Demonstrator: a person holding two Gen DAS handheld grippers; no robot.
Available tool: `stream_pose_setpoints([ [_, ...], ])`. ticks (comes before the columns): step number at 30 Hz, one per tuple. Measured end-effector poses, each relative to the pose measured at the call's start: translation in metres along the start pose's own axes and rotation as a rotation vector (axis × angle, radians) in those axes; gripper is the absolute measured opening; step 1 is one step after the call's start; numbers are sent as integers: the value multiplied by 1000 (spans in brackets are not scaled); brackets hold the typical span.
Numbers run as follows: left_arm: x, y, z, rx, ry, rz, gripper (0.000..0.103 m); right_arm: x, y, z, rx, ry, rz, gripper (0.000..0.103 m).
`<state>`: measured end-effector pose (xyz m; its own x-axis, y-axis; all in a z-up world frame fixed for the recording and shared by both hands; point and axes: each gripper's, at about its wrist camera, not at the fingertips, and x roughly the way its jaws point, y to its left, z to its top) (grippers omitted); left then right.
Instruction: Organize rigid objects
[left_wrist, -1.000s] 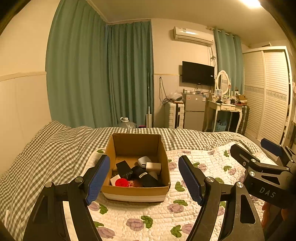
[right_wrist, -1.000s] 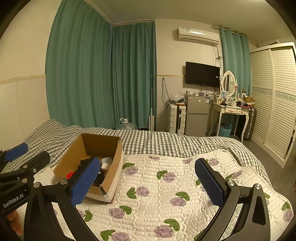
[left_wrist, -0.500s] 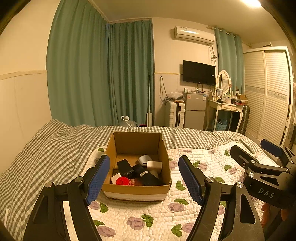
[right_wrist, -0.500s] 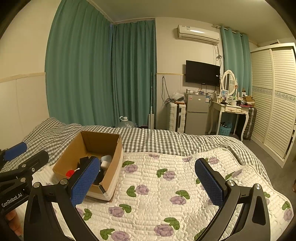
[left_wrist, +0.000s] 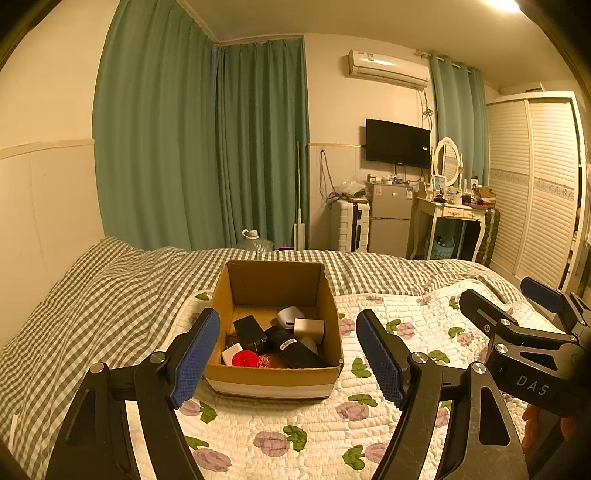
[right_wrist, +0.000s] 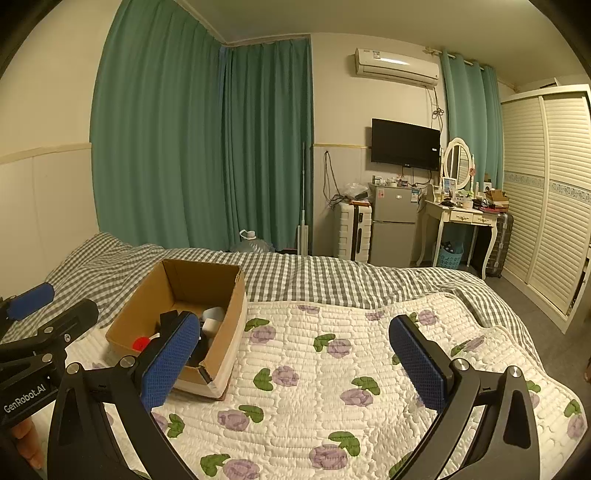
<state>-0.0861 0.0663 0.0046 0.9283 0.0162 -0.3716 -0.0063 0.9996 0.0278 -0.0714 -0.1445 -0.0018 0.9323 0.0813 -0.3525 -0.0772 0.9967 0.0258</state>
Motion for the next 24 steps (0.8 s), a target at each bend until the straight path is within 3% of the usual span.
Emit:
stream_pose_setpoints([
  [24, 0, -1, -7, -4, 3, -6, 79, 2, 0, -2, -6, 10, 2, 103],
])
